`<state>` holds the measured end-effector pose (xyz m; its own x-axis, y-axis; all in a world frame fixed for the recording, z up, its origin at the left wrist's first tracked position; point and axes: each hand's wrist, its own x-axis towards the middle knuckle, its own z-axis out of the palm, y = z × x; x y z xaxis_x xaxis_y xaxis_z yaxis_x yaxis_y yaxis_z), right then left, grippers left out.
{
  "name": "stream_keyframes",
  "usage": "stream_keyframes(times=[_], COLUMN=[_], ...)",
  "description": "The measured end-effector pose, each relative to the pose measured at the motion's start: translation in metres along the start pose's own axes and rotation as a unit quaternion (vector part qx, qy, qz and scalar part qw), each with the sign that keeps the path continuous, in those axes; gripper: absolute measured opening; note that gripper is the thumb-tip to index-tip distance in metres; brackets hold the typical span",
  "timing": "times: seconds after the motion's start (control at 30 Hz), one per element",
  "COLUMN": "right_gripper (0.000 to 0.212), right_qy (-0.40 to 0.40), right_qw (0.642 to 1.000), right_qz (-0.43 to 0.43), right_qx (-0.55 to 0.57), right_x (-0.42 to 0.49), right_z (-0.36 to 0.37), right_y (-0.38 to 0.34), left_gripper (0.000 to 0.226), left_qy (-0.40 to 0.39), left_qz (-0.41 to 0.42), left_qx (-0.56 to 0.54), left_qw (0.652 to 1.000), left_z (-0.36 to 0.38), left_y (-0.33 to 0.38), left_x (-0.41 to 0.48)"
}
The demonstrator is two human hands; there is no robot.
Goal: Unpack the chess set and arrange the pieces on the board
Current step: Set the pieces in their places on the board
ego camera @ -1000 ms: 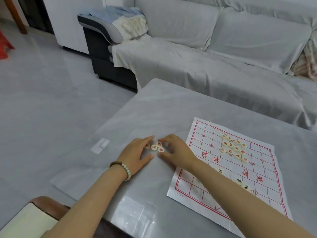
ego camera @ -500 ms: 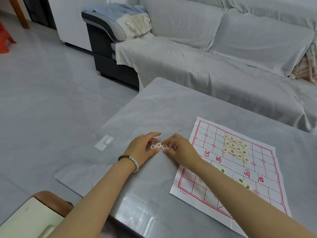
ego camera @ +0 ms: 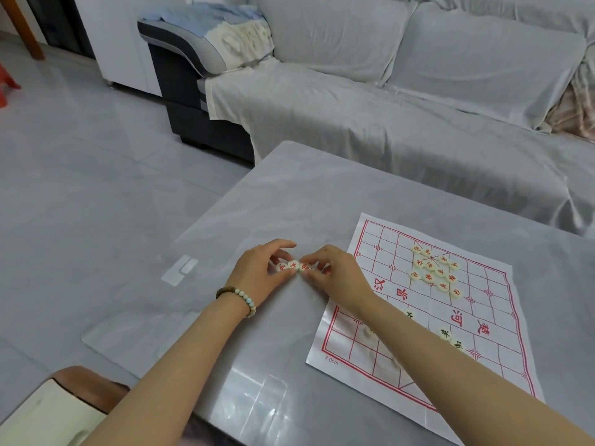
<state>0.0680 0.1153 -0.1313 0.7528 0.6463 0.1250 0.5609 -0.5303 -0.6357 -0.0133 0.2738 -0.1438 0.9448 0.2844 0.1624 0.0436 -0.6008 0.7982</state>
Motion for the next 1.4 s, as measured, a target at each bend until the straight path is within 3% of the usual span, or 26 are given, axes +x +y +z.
stream_keyframes(times=[0.17, 0.4, 0.73, 1.0, 1.2, 1.3, 1.4], right_gripper=[0.021, 0.02, 0.019, 0.024, 0.026, 0.032, 0.047], right_qy=[0.054, 0.111, 0.121, 0.135, 0.196, 0.181, 0.115], right_qw=[0.998, 0.989, 0.974, 0.975, 0.959, 0.96, 0.972], right_qz=[0.022, 0.1, 0.183, 0.166, 0.204, 0.209, 0.203], right_qx=[0.009, -0.017, -0.064, -0.051, 0.022, 0.036, -0.04], right_x=[-0.006, -0.035, -0.089, -0.096, -0.149, -0.195, -0.228], right_z=[-0.036, -0.116, -0.174, -0.158, -0.15, -0.134, -0.118], right_y=[0.024, 0.105, 0.189, 0.187, 0.153, 0.133, 0.122], left_gripper=[0.037, 0.035, 0.035, 0.037, 0.053, 0.068, 0.076], left_qy=[0.005, -0.07, -0.136, -0.102, -0.111, -0.118, -0.123], left_qz=[0.014, 0.038, 0.048, 0.038, 0.036, 0.021, 0.013], left_qx=[-0.031, -0.048, 0.05, 0.016, 0.096, 0.115, 0.143], left_qw=[0.999, 0.996, 0.988, 0.994, 0.988, 0.986, 0.982], left_z=[0.021, 0.094, 0.159, 0.157, 0.124, 0.108, 0.101], left_y=[0.032, 0.083, 0.1, 0.102, 0.1, 0.098, 0.091], left_x=[0.019, 0.063, 0.109, 0.09, 0.034, -0.014, -0.049])
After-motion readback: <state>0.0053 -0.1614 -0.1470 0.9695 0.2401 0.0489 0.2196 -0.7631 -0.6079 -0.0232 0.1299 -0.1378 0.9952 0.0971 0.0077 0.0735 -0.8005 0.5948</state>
